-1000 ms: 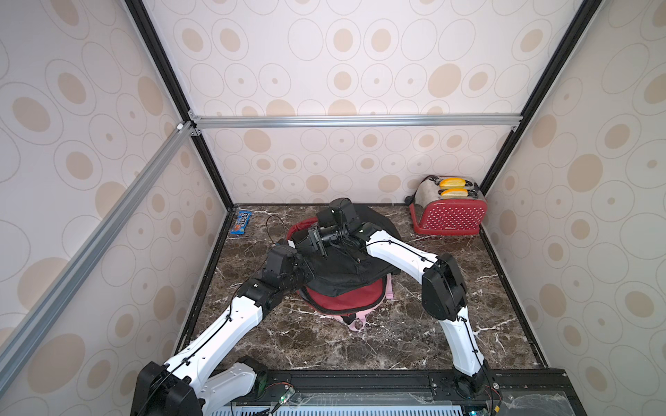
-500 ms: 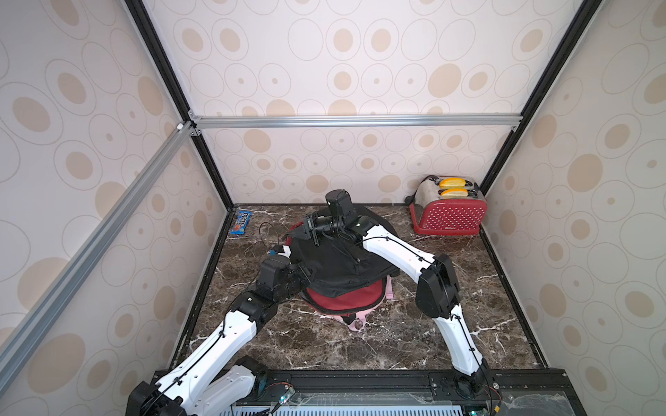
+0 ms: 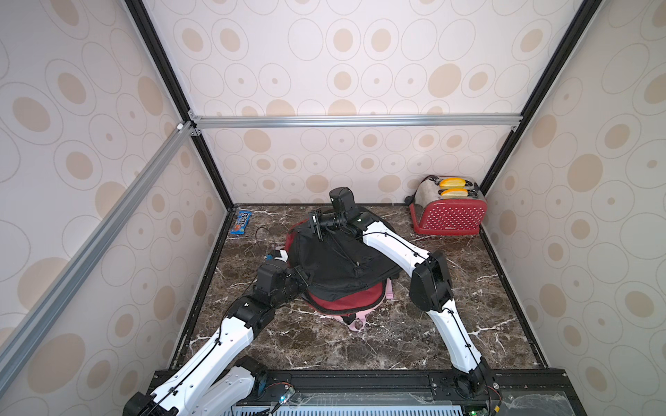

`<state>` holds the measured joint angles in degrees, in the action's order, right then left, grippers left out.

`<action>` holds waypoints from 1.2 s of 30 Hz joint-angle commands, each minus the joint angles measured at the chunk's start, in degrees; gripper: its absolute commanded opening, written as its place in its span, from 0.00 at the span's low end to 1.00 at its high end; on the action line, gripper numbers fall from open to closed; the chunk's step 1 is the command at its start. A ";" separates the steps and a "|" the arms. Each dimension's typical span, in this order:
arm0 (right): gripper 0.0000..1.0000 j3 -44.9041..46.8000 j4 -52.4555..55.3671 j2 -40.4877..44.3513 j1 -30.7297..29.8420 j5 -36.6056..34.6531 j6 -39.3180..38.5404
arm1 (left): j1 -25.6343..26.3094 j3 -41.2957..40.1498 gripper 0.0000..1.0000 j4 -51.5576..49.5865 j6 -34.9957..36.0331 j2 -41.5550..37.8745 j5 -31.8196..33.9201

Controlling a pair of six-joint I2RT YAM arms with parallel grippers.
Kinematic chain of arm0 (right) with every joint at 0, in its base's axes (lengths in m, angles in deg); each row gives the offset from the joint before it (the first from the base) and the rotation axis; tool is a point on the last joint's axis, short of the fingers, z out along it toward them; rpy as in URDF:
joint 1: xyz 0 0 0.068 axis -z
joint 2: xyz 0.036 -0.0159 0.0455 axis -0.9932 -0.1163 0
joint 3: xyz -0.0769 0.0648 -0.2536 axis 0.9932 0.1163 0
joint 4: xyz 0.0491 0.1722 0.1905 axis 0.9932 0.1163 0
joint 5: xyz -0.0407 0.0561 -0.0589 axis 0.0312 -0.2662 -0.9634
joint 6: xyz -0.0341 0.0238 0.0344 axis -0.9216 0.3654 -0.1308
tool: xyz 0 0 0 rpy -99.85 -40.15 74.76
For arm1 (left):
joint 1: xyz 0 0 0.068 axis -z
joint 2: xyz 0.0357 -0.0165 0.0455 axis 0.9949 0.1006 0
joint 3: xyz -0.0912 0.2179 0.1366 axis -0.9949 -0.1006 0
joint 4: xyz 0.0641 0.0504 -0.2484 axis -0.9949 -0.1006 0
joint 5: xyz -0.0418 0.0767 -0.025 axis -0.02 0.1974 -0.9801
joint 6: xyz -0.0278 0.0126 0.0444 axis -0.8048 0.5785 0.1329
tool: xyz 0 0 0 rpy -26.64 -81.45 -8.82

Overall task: Zip up the backpack
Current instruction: Zip the zipper on the backpack.

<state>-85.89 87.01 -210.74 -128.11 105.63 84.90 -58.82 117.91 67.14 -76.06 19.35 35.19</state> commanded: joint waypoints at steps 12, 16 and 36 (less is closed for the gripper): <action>0.00 -9.74 -2.39 -8.07 6.78 -7.00 0.72 | 0.83 -0.44 0.00 -6.56 -1.64 -1.02 -2.14; 0.00 -12.86 3.82 -9.75 8.23 -5.29 -2.59 | 0.79 -0.18 0.00 -7.30 -1.54 -1.38 -1.79; 0.00 -6.62 13.29 -3.01 7.44 5.26 -15.14 | -2.16 32.47 0.54 -46.38 23.46 17.68 17.58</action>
<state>-93.93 100.04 -217.19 -119.61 109.98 71.66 -59.84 147.14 28.41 -59.45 36.75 48.17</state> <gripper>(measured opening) 0.045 0.539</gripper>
